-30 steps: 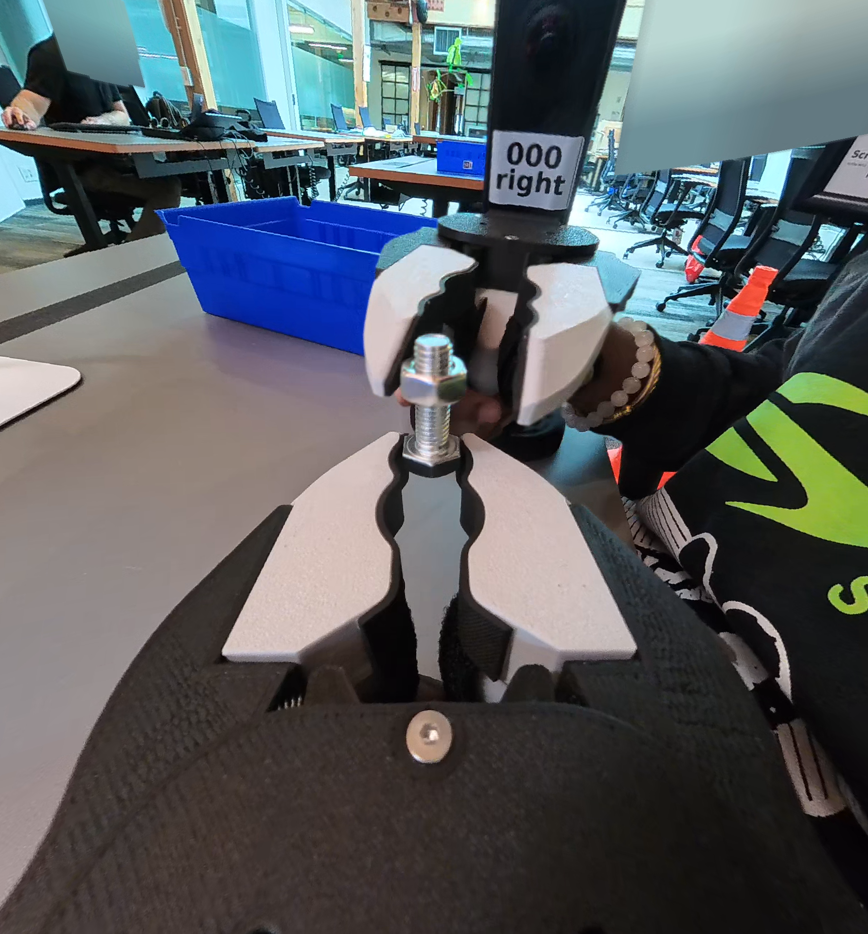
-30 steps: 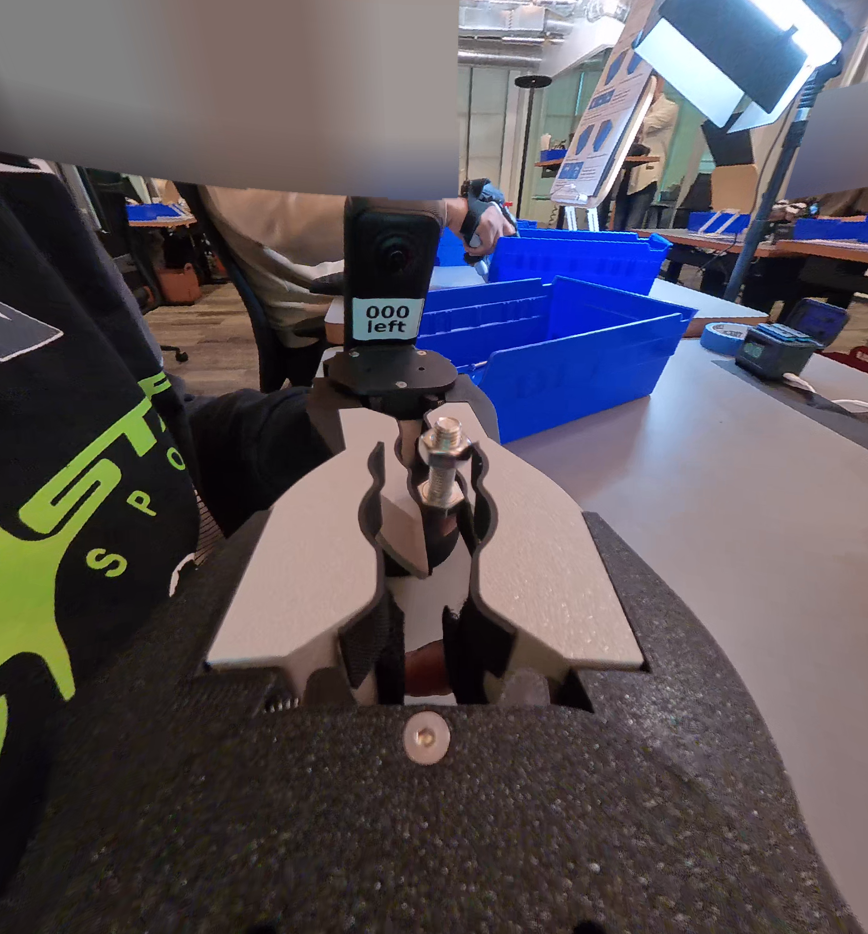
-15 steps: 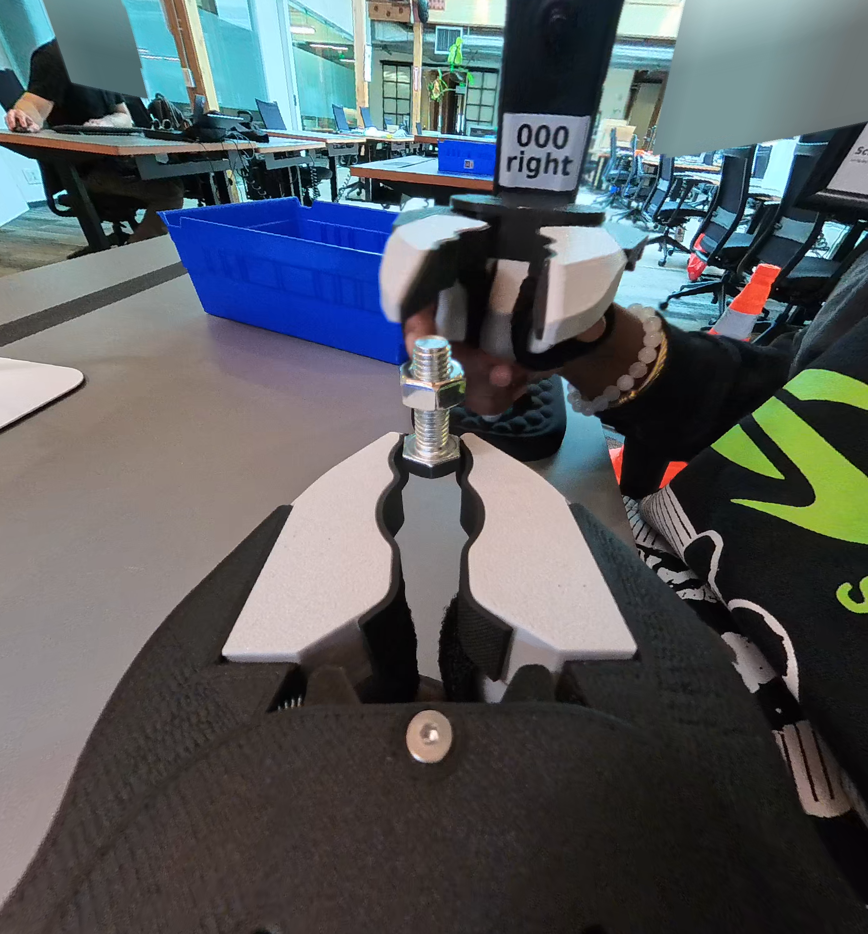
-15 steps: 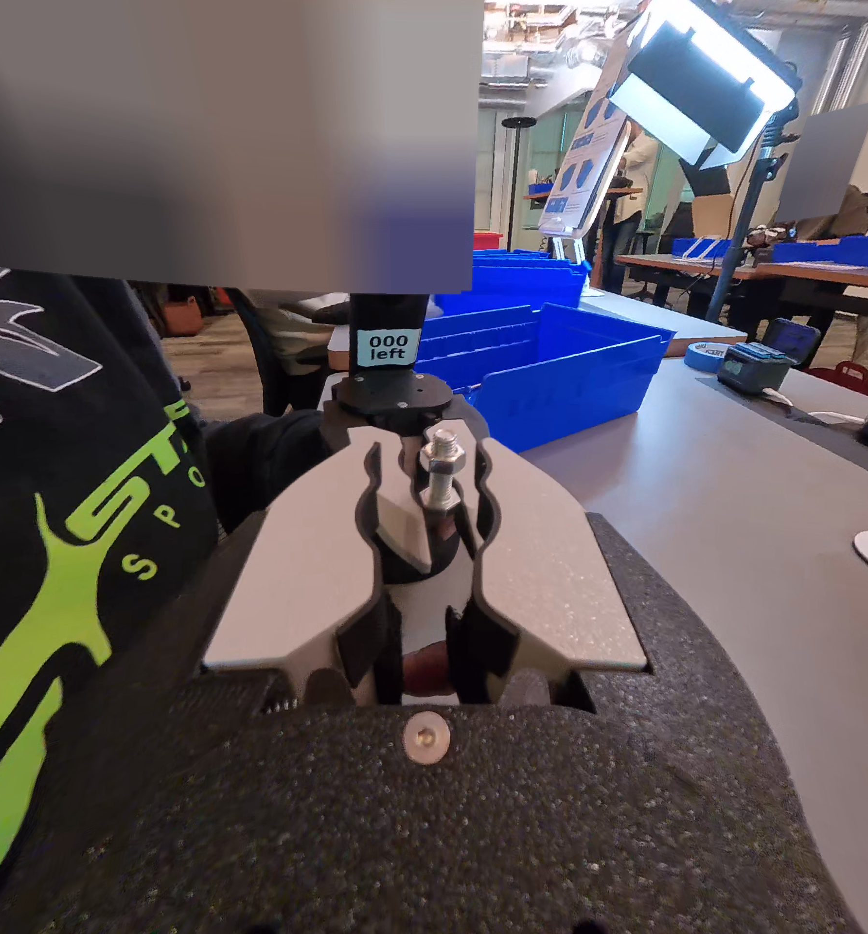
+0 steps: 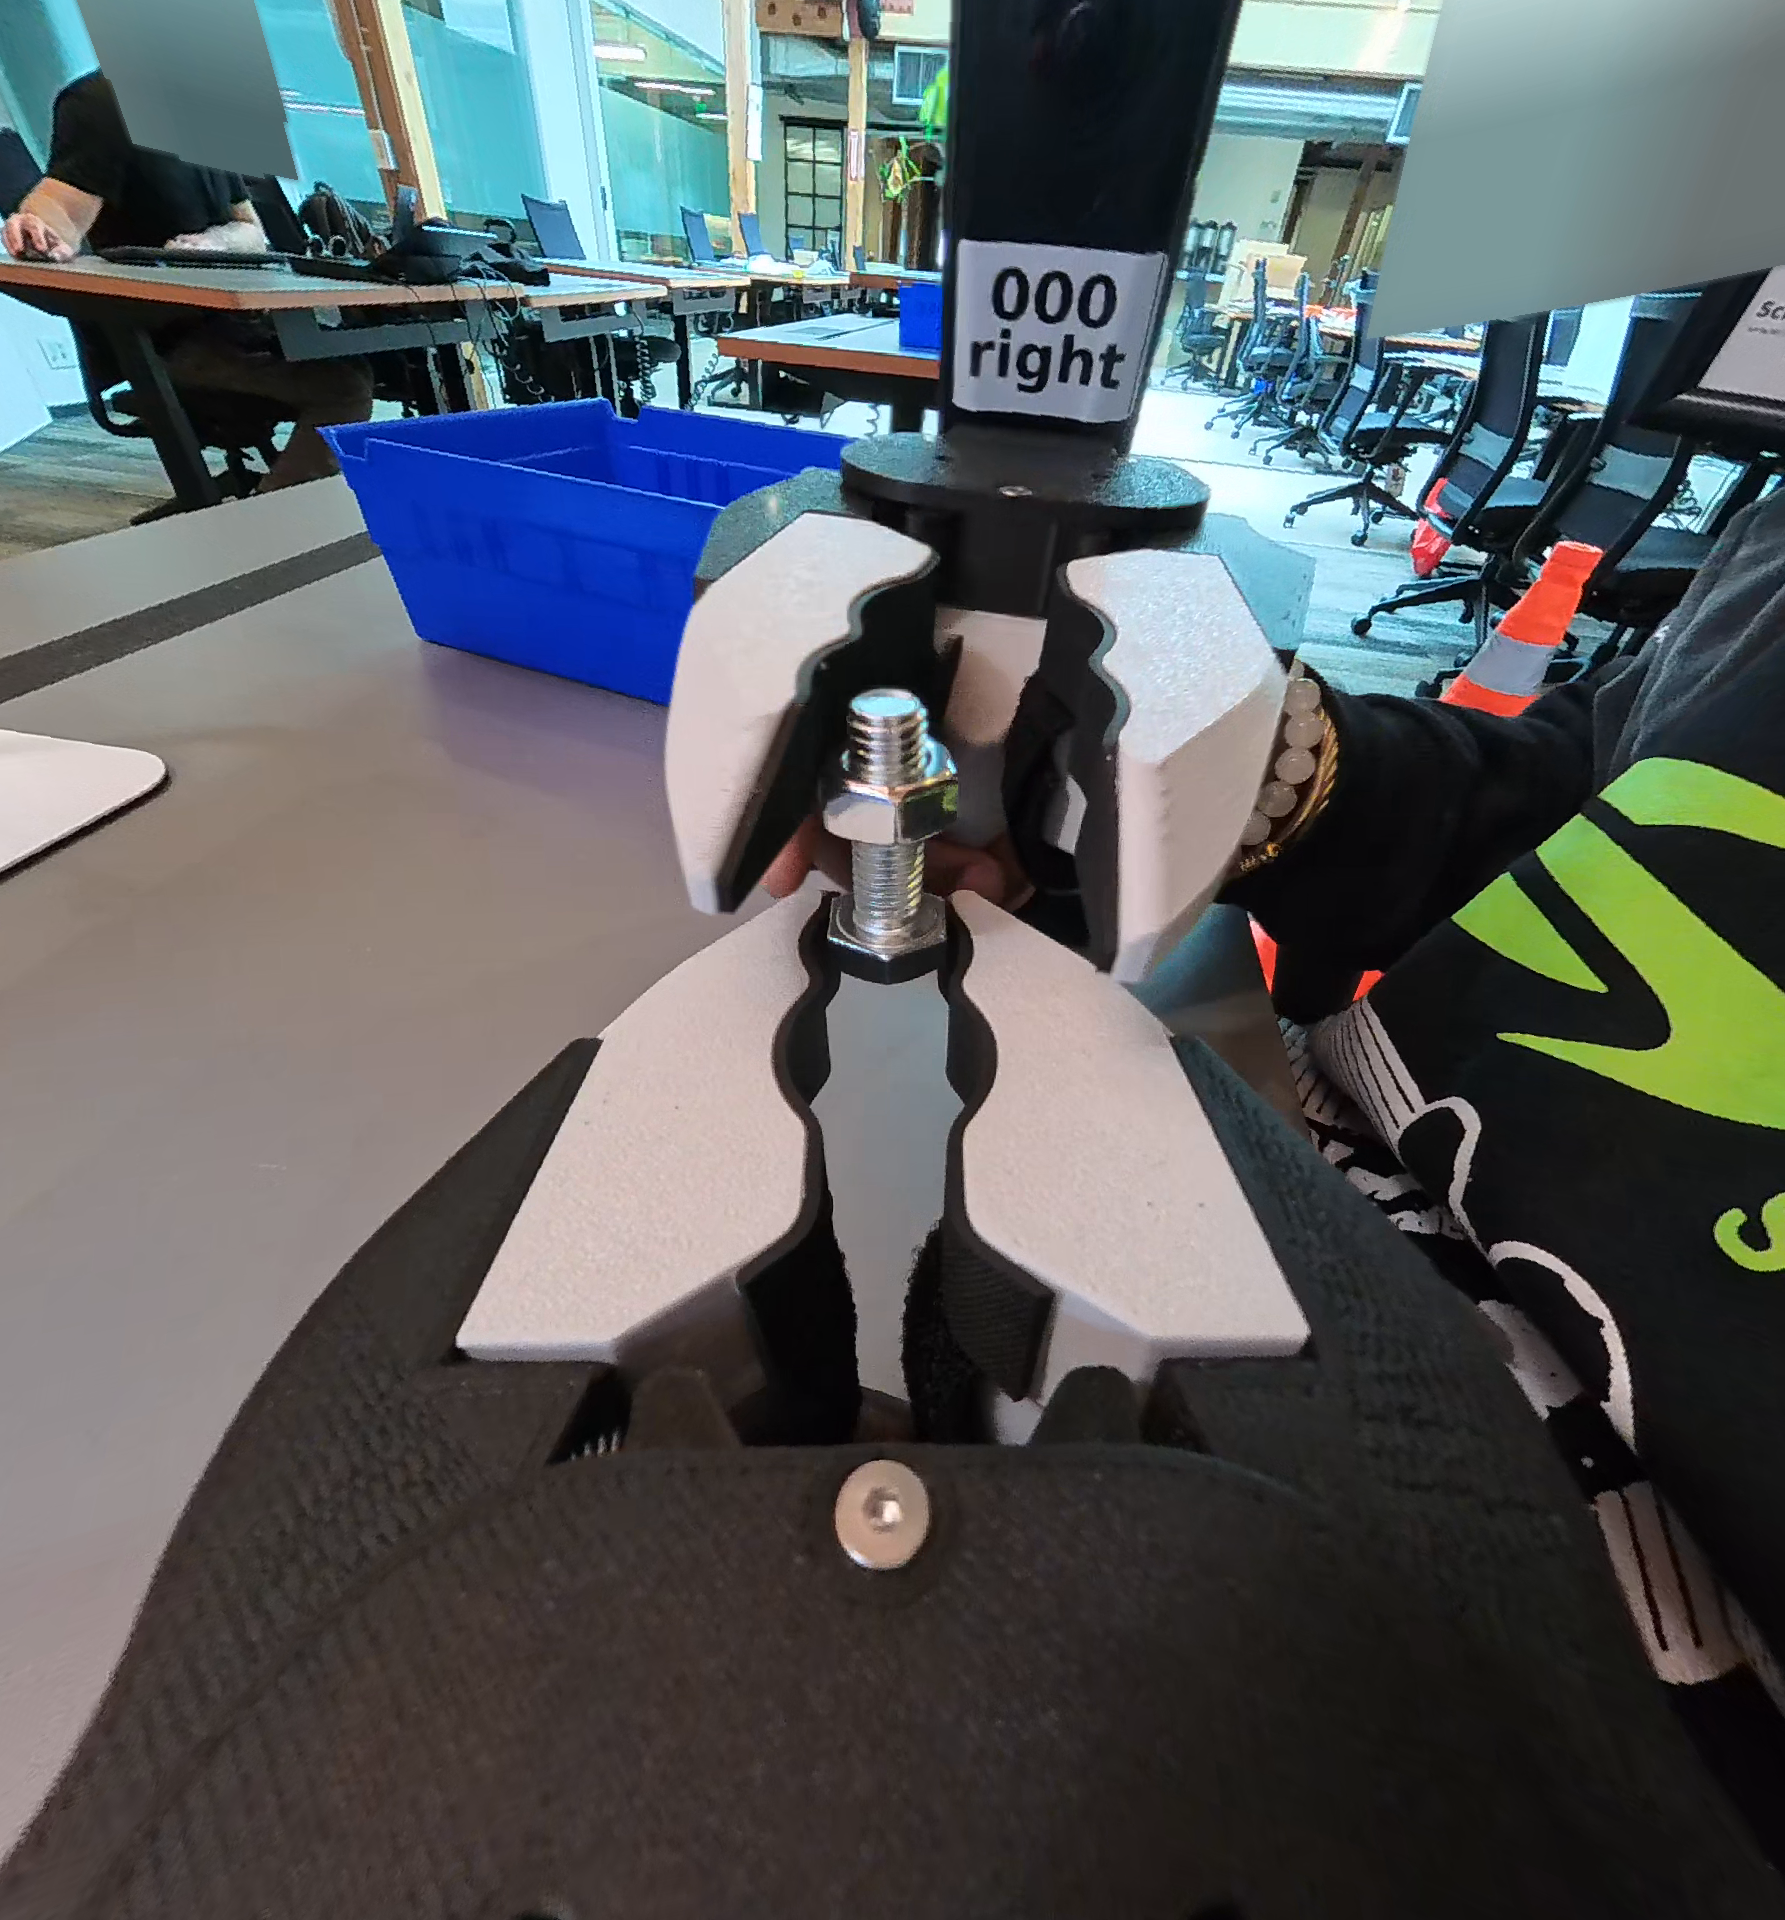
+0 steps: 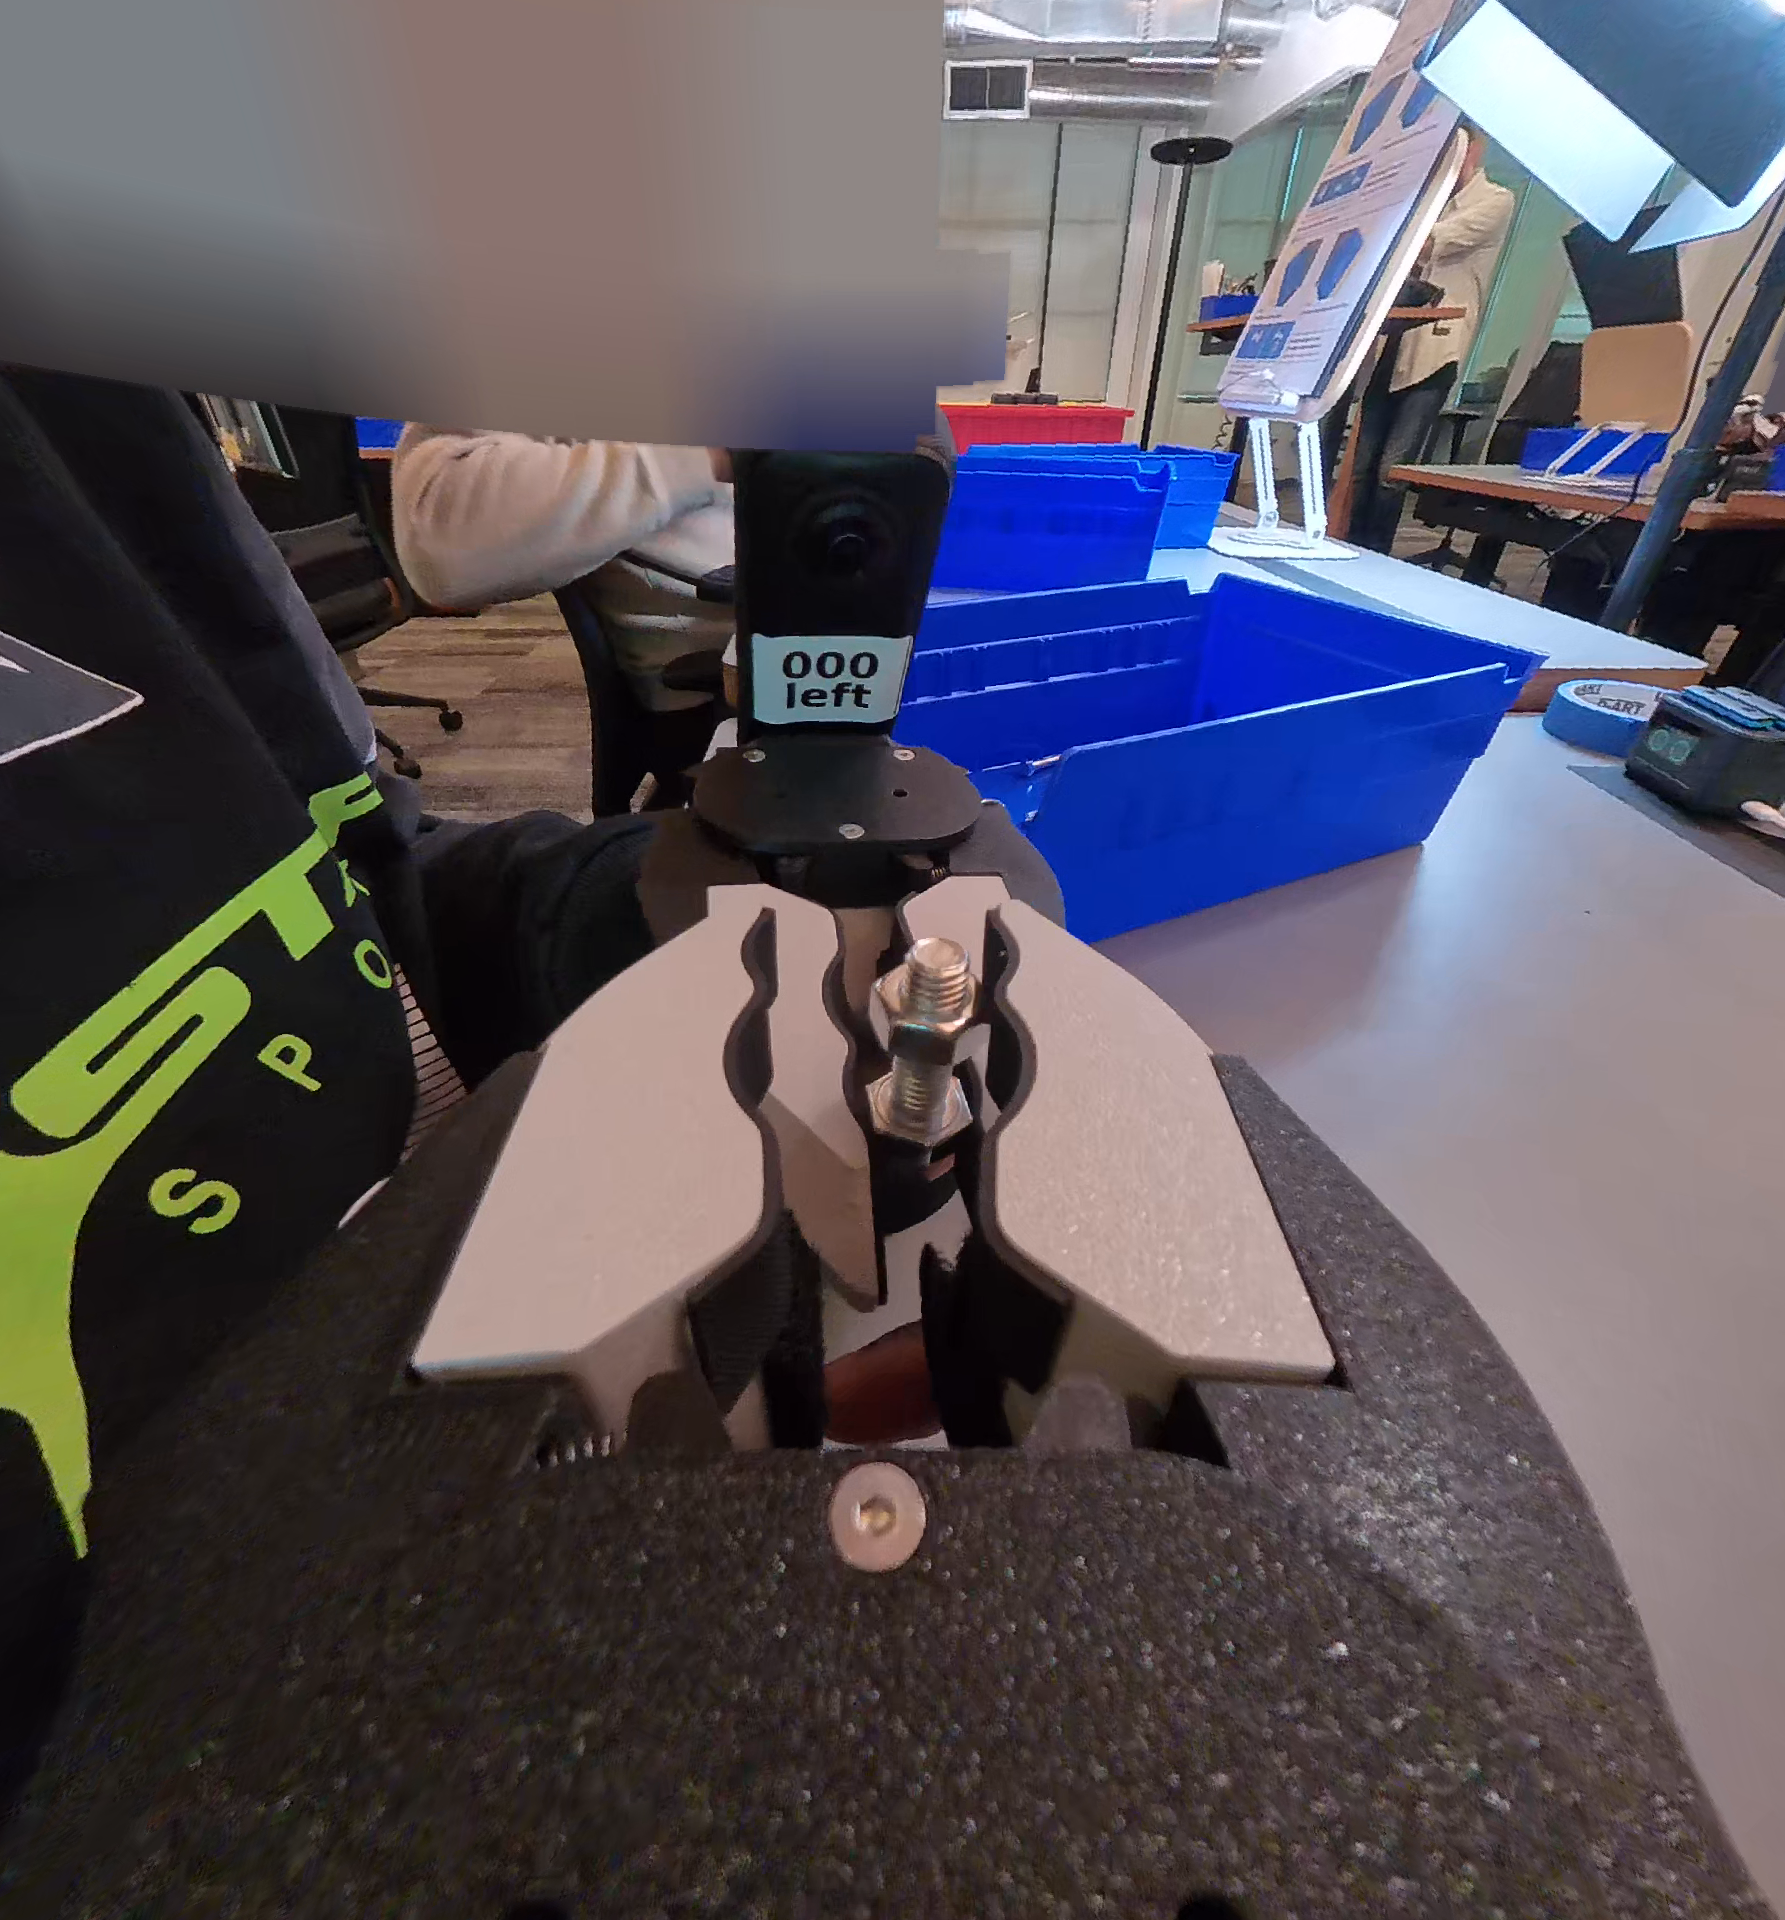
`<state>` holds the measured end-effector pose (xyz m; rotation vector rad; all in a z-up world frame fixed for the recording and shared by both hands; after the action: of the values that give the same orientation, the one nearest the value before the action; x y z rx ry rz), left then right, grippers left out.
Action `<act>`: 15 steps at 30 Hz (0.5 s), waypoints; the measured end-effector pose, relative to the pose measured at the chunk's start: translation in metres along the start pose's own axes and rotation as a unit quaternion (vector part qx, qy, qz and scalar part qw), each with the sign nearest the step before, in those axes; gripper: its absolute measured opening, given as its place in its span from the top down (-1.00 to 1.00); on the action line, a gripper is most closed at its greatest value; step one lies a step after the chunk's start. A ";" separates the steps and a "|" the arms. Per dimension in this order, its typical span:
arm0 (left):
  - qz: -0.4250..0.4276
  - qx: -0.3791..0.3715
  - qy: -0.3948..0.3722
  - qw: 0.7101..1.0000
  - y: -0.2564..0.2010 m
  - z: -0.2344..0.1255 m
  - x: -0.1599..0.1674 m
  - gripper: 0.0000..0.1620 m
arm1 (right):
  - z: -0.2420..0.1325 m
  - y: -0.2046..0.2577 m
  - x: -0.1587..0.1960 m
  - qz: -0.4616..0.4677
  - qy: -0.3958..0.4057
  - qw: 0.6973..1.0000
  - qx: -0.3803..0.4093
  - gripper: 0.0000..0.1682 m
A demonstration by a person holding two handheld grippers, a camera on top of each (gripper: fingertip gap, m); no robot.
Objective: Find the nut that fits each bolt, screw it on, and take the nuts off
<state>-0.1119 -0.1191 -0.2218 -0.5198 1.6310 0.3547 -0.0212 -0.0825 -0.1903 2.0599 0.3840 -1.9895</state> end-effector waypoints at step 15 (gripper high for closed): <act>-0.006 -0.002 -0.003 1.000 0.000 -0.001 -0.001 0.78 | -0.044 0.012 0.001 0.010 -0.034 0.998 0.044 0.80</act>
<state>-0.1130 -0.1197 -0.2207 -0.5310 1.6201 0.3516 0.0242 -0.0783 -0.1899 2.0333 0.2652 -2.0938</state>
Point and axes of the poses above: each gripper's, where its closed fingertips meet, z out along the fingers, x out of its underside, y = z × x across the jaws, the point moved 8 cm from there along -z, back along the fingers, and after that the axes turned 1 degree about -x, right-handed, at the moved point
